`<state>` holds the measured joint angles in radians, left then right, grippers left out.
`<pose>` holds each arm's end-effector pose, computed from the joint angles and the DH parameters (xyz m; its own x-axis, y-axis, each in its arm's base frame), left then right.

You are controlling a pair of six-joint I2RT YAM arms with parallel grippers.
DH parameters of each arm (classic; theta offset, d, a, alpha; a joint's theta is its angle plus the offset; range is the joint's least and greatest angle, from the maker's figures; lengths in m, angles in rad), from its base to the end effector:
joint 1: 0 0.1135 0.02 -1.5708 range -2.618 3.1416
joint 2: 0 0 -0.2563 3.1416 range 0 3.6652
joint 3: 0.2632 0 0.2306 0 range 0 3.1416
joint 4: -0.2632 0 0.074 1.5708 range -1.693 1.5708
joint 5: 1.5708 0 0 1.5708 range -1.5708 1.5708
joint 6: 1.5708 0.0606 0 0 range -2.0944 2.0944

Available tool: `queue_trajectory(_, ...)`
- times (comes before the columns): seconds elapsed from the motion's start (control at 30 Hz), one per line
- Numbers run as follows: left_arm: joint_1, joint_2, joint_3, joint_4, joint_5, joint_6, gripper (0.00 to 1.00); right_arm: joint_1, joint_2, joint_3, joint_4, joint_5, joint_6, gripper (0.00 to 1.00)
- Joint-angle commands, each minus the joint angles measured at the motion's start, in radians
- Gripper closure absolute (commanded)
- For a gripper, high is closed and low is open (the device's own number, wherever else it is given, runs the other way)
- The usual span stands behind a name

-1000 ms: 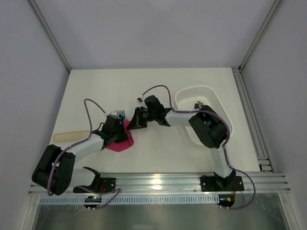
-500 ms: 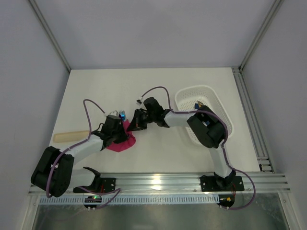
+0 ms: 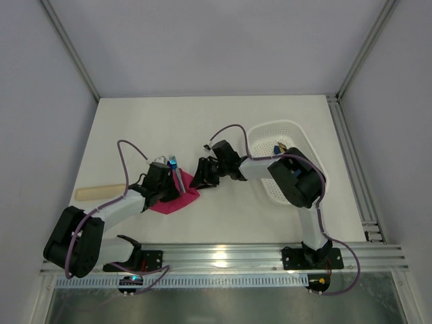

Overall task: Place the utensils on the paper napkin and roll it up
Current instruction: Roll the napkin at the center of the board.

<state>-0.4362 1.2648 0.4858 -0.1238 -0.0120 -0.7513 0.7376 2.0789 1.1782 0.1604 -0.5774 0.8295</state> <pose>0.2058 -0.0951 0.1385 -0.8038 -0.3784 -0.4591 -0.1819 0.8910 -0.4159 0.2902 0.3084 0.1160 -0.9727 -0.0488 -0.2269 -0.2137 0.5703 0.7932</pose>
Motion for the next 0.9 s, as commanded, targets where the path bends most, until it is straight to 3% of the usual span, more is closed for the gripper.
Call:
queue_trajectory(0.0,0.001,-0.007,-0.006,0.009,-0.013,0.0,1.0,0.006,-0.085,-0.029,-0.012,0.021,-0.09,0.53)
queue_trajectory(0.1,0.001,-0.008,-0.006,0.007,-0.014,0.0,1.0,0.006,-0.1,-0.048,-0.001,0.01,-0.112,0.46)
queue_trajectory(0.4,0.001,-0.016,0.0,0.003,-0.013,0.001,1.0,0.013,-0.134,-0.089,0.001,0.002,-0.173,0.44)
queue_trajectory(0.57,0.001,-0.013,-0.003,0.003,-0.013,0.003,1.0,0.013,-0.158,-0.124,0.059,-0.013,-0.178,0.37)
queue_trajectory(0.77,0.001,-0.013,-0.001,0.006,-0.013,0.001,1.0,0.014,-0.138,-0.097,0.028,-0.029,-0.21,0.37)
queue_trajectory(0.87,0.001,-0.013,0.002,0.004,-0.009,0.001,1.0,0.014,-0.112,-0.071,0.018,-0.022,-0.213,0.43)
